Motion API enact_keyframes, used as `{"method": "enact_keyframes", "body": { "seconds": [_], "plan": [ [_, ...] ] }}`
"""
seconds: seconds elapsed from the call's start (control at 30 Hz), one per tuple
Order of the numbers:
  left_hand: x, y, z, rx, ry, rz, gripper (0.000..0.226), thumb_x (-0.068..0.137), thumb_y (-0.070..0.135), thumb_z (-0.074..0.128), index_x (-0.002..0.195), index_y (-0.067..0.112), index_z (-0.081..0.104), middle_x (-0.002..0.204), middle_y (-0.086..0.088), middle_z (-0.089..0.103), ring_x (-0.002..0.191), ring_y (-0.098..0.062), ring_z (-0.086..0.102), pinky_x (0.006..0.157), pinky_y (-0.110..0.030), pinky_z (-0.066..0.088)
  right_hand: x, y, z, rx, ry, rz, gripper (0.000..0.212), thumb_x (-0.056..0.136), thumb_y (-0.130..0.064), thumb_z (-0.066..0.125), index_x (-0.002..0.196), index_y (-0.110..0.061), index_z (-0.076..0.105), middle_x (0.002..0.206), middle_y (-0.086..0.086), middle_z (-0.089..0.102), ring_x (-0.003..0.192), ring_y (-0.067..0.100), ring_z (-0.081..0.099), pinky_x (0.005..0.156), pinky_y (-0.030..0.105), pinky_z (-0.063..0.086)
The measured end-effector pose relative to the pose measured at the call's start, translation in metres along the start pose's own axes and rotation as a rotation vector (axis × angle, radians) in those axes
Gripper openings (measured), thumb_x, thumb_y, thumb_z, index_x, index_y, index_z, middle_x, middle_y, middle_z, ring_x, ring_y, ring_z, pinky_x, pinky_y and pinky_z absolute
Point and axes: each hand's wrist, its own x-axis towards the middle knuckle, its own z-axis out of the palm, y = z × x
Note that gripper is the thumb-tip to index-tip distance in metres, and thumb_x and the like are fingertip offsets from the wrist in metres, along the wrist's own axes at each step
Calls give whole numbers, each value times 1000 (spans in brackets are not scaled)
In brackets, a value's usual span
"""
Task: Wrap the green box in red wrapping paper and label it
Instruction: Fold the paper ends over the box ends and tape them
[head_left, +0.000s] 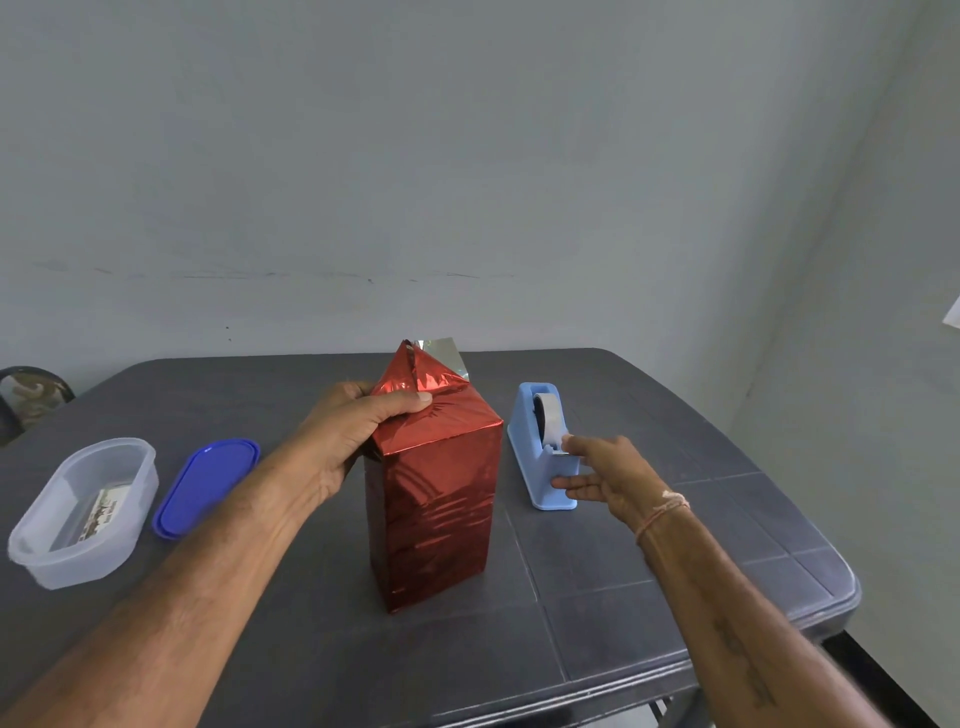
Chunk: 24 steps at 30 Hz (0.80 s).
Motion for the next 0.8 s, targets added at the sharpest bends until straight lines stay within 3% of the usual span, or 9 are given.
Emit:
{"method": "enact_keyframes", "body": {
  "seconds": [0.17, 0.23, 0.4, 0.53, 0.63, 0.8],
  "plan": [
    [-1, 0, 1, -3, 1, 5, 19, 73, 19, 88, 84, 10, 76, 98, -19, 78, 82, -26, 71, 86, -37, 55, -5, 9, 3, 30, 39, -48, 28, 97, -22, 71, 105, 0, 56, 105, 7, 60, 94, 36, 76, 93, 50, 59],
    [-1, 0, 1, -5, 1, 1, 19, 72, 19, 89, 84, 10, 76, 98, -20, 77, 82, -26, 71, 89, -39, 55, -6, 16, 5, 64, 50, -76, 19, 97, -20, 70, 91, -5, 60, 92, 2, 63, 95, 35, 75, 96, 49, 57],
    [0, 1, 1, 1, -10, -4, 26, 73, 21, 88, 93, 8, 77, 103, -22, 77, 93, -32, 70, 101, -47, 52, -2, 35, 8, 88, 136, -102, 20, 97, -22, 71, 81, -10, 65, 83, 5, 70, 99, 31, 76, 97, 49, 58],
    [1, 0, 0, 5, -7, -5, 40, 70, 22, 90, 103, 2, 77, 105, -23, 76, 93, -32, 70, 101, -47, 53, 2, 43, 10, 105, 174, -108, 21, 95, -25, 73, 84, -8, 68, 89, 10, 73, 97, 29, 75, 93, 47, 60],
    [1, 0, 0, 4, -23, -6, 54, 60, 24, 94, 105, 1, 76, 105, -22, 76, 94, -32, 70, 101, -47, 53, 2, 52, 12, 112, 210, -116, 21, 94, -27, 75, 86, -8, 68, 96, 13, 70, 90, 26, 66, 76, 40, 61],
    [-1, 1, 1, 4, -8, -1, 24, 75, 19, 86, 93, 7, 76, 102, -22, 75, 87, -29, 69, 90, -40, 53, -2, 56, 14, 249, 210, -111, 17, 93, -18, 76, 90, -2, 71, 77, 10, 66, 68, 16, 60, 60, 26, 57]
  ]
}}
